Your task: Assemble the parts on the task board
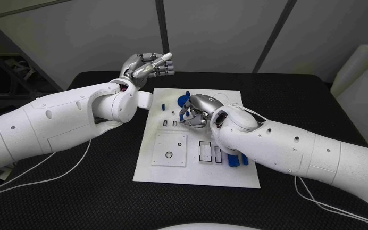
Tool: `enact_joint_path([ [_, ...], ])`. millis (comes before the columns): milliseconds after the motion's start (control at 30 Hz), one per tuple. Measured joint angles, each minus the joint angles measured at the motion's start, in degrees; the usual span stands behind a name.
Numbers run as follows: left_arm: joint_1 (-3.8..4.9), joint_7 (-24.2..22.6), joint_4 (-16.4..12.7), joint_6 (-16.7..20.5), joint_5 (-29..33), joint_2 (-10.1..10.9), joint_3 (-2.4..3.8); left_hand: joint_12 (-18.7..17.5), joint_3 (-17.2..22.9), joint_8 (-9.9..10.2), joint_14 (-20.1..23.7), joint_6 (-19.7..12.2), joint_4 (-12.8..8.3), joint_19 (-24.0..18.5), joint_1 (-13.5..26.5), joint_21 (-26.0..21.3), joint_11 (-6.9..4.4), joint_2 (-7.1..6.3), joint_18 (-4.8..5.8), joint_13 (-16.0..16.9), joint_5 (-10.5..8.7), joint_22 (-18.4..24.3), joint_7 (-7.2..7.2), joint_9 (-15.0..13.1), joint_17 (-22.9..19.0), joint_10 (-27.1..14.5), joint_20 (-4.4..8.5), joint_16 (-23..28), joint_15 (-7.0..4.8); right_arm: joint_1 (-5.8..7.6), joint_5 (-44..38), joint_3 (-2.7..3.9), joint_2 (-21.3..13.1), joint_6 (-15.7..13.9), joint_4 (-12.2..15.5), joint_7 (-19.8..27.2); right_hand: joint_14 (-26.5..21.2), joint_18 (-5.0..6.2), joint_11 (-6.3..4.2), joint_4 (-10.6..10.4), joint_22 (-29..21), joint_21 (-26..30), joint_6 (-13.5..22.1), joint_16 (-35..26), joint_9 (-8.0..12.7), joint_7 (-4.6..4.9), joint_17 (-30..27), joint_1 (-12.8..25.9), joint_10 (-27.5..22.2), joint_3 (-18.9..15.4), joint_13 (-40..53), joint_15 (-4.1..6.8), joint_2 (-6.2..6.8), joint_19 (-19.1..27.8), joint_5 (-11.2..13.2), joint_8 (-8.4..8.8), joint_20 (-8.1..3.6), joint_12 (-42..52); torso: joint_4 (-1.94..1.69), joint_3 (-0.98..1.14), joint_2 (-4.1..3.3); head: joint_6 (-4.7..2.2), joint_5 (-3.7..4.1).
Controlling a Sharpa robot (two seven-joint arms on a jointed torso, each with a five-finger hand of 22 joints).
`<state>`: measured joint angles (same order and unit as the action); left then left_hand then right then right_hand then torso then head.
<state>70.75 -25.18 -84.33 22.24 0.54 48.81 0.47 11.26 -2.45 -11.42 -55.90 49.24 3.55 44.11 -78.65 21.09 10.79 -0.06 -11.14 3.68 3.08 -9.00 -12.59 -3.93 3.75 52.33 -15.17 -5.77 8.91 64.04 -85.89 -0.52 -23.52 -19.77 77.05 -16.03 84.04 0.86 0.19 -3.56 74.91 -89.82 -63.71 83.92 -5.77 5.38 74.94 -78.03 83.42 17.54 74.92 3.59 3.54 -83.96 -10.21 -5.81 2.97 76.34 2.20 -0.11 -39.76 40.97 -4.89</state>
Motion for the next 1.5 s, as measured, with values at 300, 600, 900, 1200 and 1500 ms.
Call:
enact_joint_path([
  [300, 0.00, 0.0, 0.1, -0.1, 0.0, -0.2, 0.00, 0.0, 0.0, 0.0, 0.0, 0.0, 0.0, 0.0, 0.0, 0.0, 0.00, 0.00, 0.00, 0.0, 0.00, 0.0, 0.00, 0.0, 0.0, 0.0, 0.00, 0.0, 0.00, -0.26, -1.9, -0.03, 0.5, 0.2, -0.3, -0.6, 0.0, 0.00, 0.00, 0.0, 0.0, 0.0, 0.0, 0.0, 0.0, 0.00, 0.0, 0.0, 0.0, 0.0, 0.0, 0.00, 0.02, 0.0, 0.0, 0.06, 0.00, 0.0, 0.07, 0.02, -0.01, 0.48, -0.28],
  [600, 0.00, 0.1, 0.2, -0.2, 0.0, -0.2, 0.00, 0.0, 0.0, 0.0, 0.0, 0.0, 0.0, 0.0, 0.0, 0.0, 0.00, 0.00, 0.00, 0.0, 0.00, 0.0, 0.00, 0.0, 0.0, 0.0, 0.00, 0.0, 0.00, -0.44, -2.8, -0.09, 1.1, 1.6, -0.5, -0.8, 0.0, 0.00, 0.00, 0.0, 0.0, 0.0, 0.0, 0.0, 0.0, 0.00, 0.0, 0.2, 0.0, 0.0, 0.0, 0.00, 0.32, 0.0, 0.0, 0.21, 0.00, 0.0, 0.08, 0.02, 0.01, 0.88, -0.38],
  [900, 0.01, 0.1, 0.2, -0.2, 0.0, -0.3, 0.00, 0.0, 0.0, 0.0, 0.0, 0.0, 0.0, 0.0, 0.0, 0.0, 0.00, 0.00, 0.00, 0.0, 0.00, 0.0, 0.00, 0.0, 0.0, 0.0, 0.00, 0.0, 0.00, -0.57, -3.1, -0.16, 1.6, 2.4, -1.5, -0.8, 0.0, 0.00, 0.00, 0.0, 0.0, 0.0, 0.0, 0.0, 0.0, -0.01, 0.0, 0.4, 0.0, 0.0, 0.0, 0.00, 0.55, 0.0, -0.2, 0.55, 0.00, 0.0, 0.07, -0.01, 0.04, 1.12, -0.60],
  [1200, 0.01, 0.2, 0.3, -0.3, 0.1, -0.4, 0.00, 0.0, 0.0, 0.0, 0.0, 0.0, 0.0, 0.0, 0.0, 0.0, 0.00, 0.00, 0.00, 0.0, 0.00, 0.0, 0.00, 0.0, 0.0, 0.0, 0.00, 0.0, 0.00, -0.73, -3.3, -0.11, 2.2, 2.6, -2.0, -0.7, 0.0, 0.00, 0.00, 0.0, 0.0, 0.0, 0.1, 0.0, -0.1, -0.07, 0.0, 0.5, 0.0, 0.0, 0.0, 0.00, 0.61, 0.0, -0.2, 0.44, 0.00, 0.0, 0.05, 0.00, 0.05, 1.23, -0.70],
  [1500, 0.01, 0.2, 0.4, -0.3, 0.1, -0.4, 0.00, 0.0, 0.0, 0.0, 0.0, 0.0, 0.0, 0.0, 0.0, 0.0, 0.00, 0.00, 0.00, 0.0, 0.00, 0.0, 0.00, 0.0, 0.0, 0.0, 0.00, 0.0, 0.00, -0.82, -3.3, -0.07, 2.4, 3.0, -2.2, -0.5, 0.0, 0.00, 0.00, 0.1, 0.0, 0.0, 0.1, 0.0, -0.5, -0.09, 0.0, 1.3, 0.0, -0.2, 0.0, 0.00, 0.81, 0.0, -0.2, 0.44, 0.00, 0.0, 0.05, 0.02, 0.05, 1.40, -0.81],
])
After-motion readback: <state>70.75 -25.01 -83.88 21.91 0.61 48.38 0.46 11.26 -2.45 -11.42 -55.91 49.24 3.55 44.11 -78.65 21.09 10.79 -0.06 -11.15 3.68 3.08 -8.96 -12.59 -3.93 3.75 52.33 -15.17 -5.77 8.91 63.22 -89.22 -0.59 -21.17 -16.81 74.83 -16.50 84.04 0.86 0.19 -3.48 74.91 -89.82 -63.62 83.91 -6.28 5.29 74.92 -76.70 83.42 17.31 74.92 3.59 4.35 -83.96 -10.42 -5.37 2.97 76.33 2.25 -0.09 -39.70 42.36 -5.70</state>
